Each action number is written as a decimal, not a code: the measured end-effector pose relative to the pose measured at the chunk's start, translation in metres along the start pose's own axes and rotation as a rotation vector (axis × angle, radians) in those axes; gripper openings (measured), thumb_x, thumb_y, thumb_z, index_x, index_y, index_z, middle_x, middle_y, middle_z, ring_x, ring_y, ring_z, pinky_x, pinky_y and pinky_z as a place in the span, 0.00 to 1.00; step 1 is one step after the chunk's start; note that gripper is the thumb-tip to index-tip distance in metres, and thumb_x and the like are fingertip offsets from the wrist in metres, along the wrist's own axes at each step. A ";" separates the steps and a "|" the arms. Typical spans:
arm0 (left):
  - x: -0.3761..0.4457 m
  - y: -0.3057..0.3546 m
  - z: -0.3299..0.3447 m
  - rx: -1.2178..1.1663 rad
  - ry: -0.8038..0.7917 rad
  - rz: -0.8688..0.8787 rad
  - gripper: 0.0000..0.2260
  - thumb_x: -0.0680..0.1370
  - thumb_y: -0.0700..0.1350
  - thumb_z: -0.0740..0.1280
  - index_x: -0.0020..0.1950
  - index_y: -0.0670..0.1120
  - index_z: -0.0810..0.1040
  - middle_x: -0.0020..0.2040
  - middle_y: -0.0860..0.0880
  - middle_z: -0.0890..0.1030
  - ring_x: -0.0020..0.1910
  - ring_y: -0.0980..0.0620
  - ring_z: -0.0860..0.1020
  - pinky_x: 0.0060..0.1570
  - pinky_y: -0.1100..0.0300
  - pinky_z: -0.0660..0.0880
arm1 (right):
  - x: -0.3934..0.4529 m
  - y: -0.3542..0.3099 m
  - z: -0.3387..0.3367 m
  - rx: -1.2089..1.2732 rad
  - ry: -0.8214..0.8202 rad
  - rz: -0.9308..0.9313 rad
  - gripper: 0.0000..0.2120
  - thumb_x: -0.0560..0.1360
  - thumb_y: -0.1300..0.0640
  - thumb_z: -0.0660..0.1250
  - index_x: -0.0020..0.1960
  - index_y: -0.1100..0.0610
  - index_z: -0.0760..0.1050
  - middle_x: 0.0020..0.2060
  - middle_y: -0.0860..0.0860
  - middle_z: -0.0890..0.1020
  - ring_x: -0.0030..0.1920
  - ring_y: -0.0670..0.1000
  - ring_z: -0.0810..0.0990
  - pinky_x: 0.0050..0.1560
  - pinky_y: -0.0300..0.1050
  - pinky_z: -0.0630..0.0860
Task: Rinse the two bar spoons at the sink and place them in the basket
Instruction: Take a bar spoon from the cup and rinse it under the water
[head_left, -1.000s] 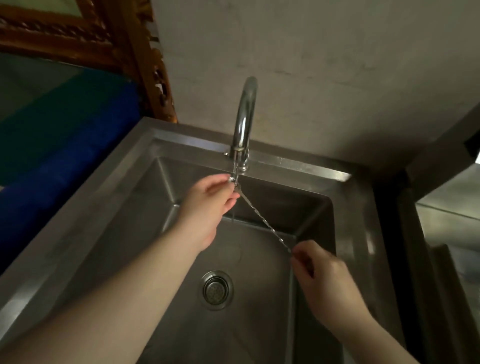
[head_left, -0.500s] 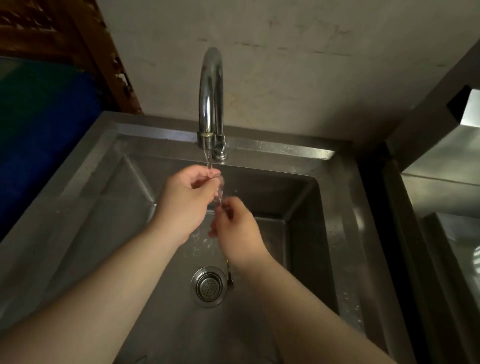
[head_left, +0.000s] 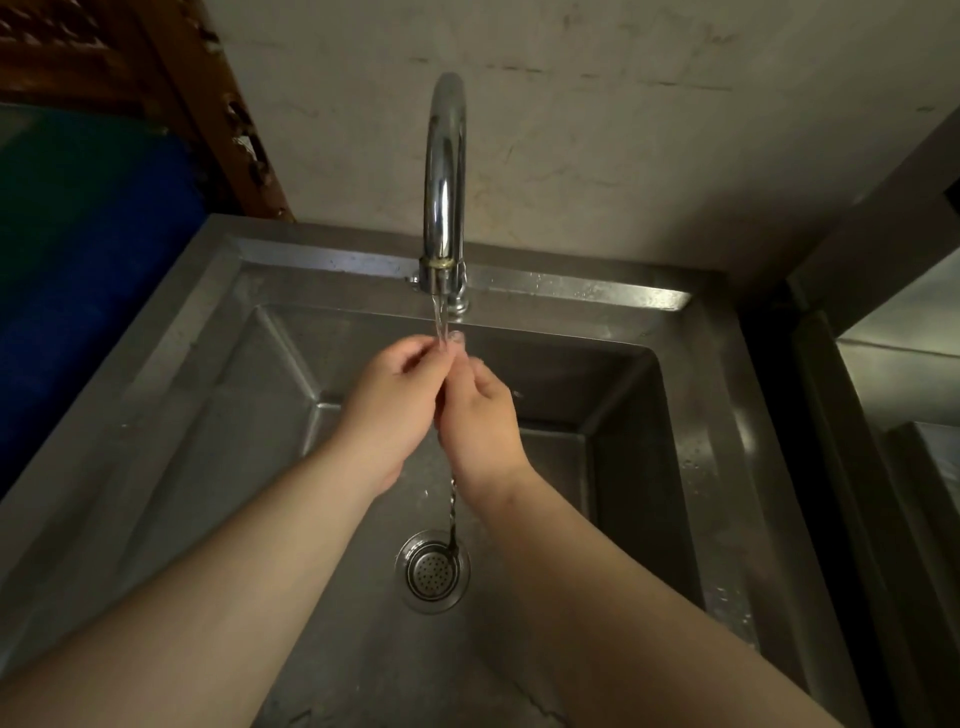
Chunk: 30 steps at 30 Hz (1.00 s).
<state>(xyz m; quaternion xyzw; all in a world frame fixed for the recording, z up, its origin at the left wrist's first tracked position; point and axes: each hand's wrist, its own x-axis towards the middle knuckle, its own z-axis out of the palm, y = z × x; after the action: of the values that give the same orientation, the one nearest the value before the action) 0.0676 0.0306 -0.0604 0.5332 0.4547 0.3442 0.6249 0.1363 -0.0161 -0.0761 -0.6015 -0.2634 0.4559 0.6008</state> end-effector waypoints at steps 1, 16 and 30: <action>0.001 0.001 0.001 -0.055 -0.006 -0.014 0.09 0.79 0.46 0.65 0.42 0.52 0.83 0.41 0.52 0.86 0.43 0.55 0.84 0.40 0.64 0.79 | 0.001 0.000 0.000 0.022 0.004 -0.021 0.21 0.82 0.48 0.59 0.32 0.46 0.78 0.26 0.39 0.78 0.29 0.37 0.76 0.29 0.30 0.71; 0.007 -0.002 0.013 -0.104 0.074 0.038 0.08 0.81 0.44 0.63 0.45 0.48 0.80 0.44 0.53 0.84 0.44 0.59 0.81 0.47 0.65 0.76 | 0.004 0.001 0.000 -0.092 0.031 -0.057 0.13 0.81 0.52 0.62 0.38 0.51 0.75 0.30 0.43 0.77 0.32 0.43 0.73 0.38 0.45 0.71; 0.008 -0.003 0.011 -0.056 0.036 0.057 0.13 0.81 0.49 0.61 0.42 0.56 0.83 0.40 0.54 0.86 0.46 0.58 0.83 0.35 0.68 0.73 | -0.013 0.035 -0.009 -0.023 -0.021 0.001 0.16 0.82 0.59 0.58 0.38 0.50 0.74 0.29 0.47 0.74 0.31 0.45 0.71 0.37 0.47 0.69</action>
<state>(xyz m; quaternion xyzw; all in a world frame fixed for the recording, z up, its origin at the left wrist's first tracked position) 0.0805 0.0332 -0.0649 0.5219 0.4405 0.3839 0.6214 0.1297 -0.0366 -0.1078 -0.6037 -0.2744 0.4594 0.5909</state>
